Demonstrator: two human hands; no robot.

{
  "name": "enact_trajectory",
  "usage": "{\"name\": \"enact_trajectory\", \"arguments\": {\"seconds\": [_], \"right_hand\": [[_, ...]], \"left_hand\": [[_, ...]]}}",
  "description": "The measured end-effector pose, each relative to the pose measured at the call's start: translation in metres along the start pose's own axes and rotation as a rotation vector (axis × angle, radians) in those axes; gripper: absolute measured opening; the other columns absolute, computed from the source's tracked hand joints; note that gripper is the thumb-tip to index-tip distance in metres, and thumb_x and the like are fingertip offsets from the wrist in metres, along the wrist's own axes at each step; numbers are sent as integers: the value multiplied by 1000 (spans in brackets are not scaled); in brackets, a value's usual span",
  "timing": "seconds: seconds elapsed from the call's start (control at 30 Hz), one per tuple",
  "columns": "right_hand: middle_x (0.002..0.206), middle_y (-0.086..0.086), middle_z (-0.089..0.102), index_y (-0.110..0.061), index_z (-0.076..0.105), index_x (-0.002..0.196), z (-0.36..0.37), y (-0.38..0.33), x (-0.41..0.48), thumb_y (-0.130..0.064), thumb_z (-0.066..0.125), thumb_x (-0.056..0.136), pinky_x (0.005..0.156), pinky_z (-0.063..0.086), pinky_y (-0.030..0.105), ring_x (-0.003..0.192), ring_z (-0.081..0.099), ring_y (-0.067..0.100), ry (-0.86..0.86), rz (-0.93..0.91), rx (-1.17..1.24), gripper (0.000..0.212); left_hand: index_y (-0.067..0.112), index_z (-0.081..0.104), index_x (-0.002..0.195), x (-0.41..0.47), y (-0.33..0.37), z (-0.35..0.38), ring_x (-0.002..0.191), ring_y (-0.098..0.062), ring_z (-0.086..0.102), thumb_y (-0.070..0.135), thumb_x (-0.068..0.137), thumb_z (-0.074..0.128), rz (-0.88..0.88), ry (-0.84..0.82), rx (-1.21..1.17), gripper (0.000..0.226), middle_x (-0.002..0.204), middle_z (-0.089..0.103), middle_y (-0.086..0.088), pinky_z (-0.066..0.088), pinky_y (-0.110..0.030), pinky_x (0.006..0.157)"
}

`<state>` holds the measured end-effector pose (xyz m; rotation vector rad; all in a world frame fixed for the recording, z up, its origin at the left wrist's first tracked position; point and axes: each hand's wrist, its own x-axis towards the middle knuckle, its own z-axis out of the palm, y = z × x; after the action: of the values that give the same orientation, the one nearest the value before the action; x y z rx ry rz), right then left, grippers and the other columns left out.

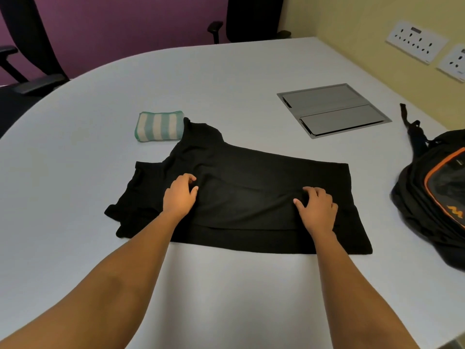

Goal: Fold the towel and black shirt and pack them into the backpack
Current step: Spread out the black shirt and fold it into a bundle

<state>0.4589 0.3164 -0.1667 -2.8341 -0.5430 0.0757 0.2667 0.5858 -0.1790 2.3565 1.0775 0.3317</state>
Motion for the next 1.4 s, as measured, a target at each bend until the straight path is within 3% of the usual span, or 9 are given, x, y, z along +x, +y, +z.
{"name": "enact_trajectory", "arguments": {"seconds": [0.2, 0.33, 0.57, 0.7, 0.87, 1.03, 1.13, 1.23, 1.4], "right_hand": [[140, 20, 39, -10, 40, 139, 18, 29, -43, -42, 59, 89, 102, 34, 48, 126, 38, 38, 43, 385, 97, 62], [137, 23, 42, -6, 37, 140, 16, 37, -45, -38, 63, 88, 102, 35, 49, 126, 38, 40, 27, 476, 251, 67], [128, 16, 50, -21, 30, 145, -3, 28, -27, -19, 69, 86, 95, 49, 41, 108, 59, 28, -33, 855, 1047, 71], [135, 16, 45, -29, 31, 143, -3, 27, -23, -7, 70, 82, 81, 52, 34, 93, 63, 22, -66, 889, 1099, 75], [140, 20, 39, -27, 27, 144, -11, 32, -12, 6, 67, 80, 88, 53, 32, 112, 56, 30, -104, 871, 1297, 82], [124, 10, 52, -20, 43, 136, -37, 22, -20, 9, 55, 80, 81, 51, 26, 94, 57, 17, 115, 723, 1559, 64], [106, 2, 59, -23, 55, 118, -42, 28, -37, 5, 53, 78, 71, 51, 25, 80, 56, 12, 352, 676, 1503, 49], [114, 13, 60, -25, 54, 106, -26, 47, -60, 1, 57, 80, 87, 53, 36, 90, 59, 22, 452, 665, 1318, 37], [136, 23, 40, -5, 47, 129, -3, 69, -83, 1, 63, 84, 102, 39, 44, 122, 45, 40, 168, 608, 784, 49]], "left_hand": [[17, 58, 114, -36, -22, 2, 104, -21, 58, 26, 94, 55, -38, 99, 125, 22, 113, 61, -2, 42, -36, 91], [18, 58, 118, -50, -31, 0, 106, -21, 57, 32, 96, 49, -20, 82, 256, 28, 114, 63, -3, 41, -35, 93], [20, 41, 142, -74, -33, 7, 137, -20, 36, 39, 101, 34, 19, -55, 376, 46, 148, 42, -2, 26, -36, 111], [23, 16, 151, -83, -36, 11, 147, -20, 13, 43, 102, 25, -9, -203, 431, 55, 158, 17, -2, 13, -38, 118], [25, 5, 152, -85, -35, 8, 148, -19, 6, 44, 102, 23, -27, -258, 472, 57, 160, 7, -1, 9, -39, 119], [24, 2, 152, -85, -34, 5, 148, -20, 5, 45, 101, 25, -55, -271, 484, 60, 160, 5, -2, 8, -41, 119], [24, 3, 152, -86, -33, 1, 148, -19, 6, 45, 100, 30, -74, -266, 495, 62, 160, 6, -1, 8, -42, 118], [21, 19, 150, -91, -33, 0, 146, -19, 18, 41, 100, 34, -85, -218, 483, 56, 158, 18, -2, 13, -41, 117], [17, 55, 111, -94, -35, -7, 109, -18, 56, 29, 97, 45, -49, -36, 423, 21, 113, 62, -1, 32, -35, 101]]}}
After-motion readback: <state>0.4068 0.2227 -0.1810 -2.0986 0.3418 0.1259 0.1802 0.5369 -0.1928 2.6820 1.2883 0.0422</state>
